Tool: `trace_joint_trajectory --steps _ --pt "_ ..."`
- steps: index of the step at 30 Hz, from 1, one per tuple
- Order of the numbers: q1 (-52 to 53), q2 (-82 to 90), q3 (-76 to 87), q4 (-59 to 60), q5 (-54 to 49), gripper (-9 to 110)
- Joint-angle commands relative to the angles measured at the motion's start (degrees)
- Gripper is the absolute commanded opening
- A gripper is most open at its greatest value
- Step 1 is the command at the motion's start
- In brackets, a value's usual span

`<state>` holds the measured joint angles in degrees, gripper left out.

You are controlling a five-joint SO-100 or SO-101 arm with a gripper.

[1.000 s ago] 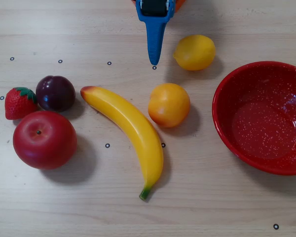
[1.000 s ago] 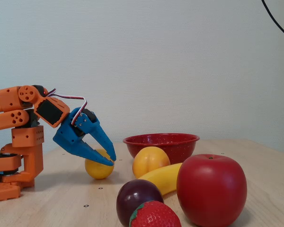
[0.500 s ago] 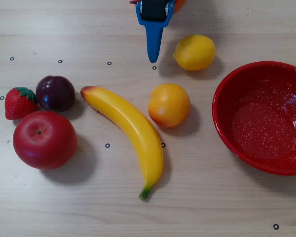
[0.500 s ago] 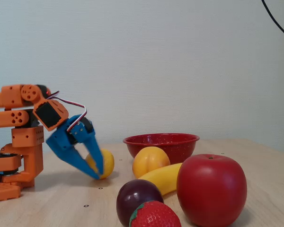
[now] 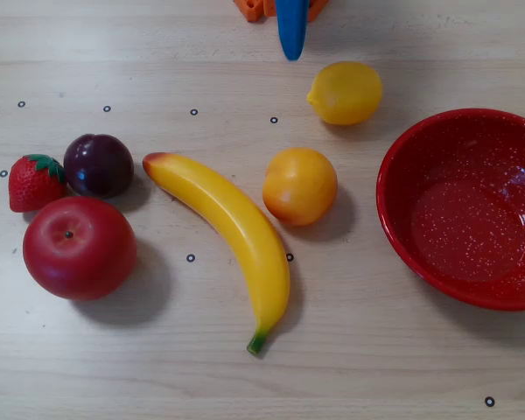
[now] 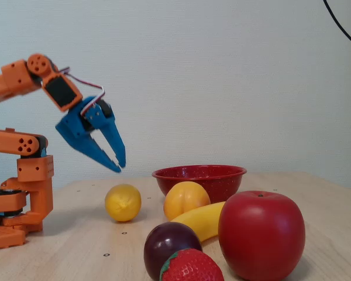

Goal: Put the lemon in the red bowl.

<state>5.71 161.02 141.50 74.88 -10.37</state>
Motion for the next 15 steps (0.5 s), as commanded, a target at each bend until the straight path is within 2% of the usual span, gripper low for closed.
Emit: trace_joint_trajectory --steps 1,15 --pt "3.2 -2.5 -7.9 1.3 -3.0 0" --pt "14.9 -15.0 -19.4 8.0 -14.2 0"
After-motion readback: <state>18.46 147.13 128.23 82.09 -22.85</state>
